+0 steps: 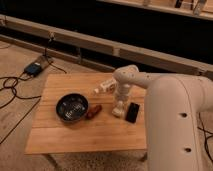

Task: Place the white sponge in the ceramic cup

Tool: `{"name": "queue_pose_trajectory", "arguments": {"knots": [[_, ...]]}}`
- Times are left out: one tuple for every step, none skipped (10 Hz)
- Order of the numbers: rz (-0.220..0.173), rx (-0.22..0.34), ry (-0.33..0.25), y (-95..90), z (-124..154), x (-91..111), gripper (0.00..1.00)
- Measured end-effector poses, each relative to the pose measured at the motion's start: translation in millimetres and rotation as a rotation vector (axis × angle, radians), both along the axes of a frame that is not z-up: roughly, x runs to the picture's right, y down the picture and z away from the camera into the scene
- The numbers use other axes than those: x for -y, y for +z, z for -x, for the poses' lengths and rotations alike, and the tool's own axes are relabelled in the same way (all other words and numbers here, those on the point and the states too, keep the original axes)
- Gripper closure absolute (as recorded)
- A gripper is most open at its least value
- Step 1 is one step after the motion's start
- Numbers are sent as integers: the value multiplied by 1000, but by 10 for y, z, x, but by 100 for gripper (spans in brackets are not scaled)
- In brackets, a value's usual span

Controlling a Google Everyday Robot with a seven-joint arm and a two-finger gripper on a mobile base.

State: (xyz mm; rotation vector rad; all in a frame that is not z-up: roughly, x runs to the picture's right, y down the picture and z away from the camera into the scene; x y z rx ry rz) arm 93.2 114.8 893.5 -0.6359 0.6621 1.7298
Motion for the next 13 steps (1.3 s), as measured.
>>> {"name": "queue_pose_trajectory", "arguments": {"knots": [[3,10,6,-106,43,90,100],[7,24,17,-240,104,209,100],[12,34,26,-323,143,284,100],[22,57,53,-452,218,418,100],[33,73,82,-531,260,513,100],[46,89,121,-598,288,612,100],[58,98,152,-632,295,682,100],[75,109,203,-662,291,788,100],[90,115,245,-669,270,859,100],[99,120,282,-660,253,920,100],[112,129,329,-648,236,994,100],[122,154,396,-631,233,1102,100],[124,171,423,-628,238,1149,100]]}}
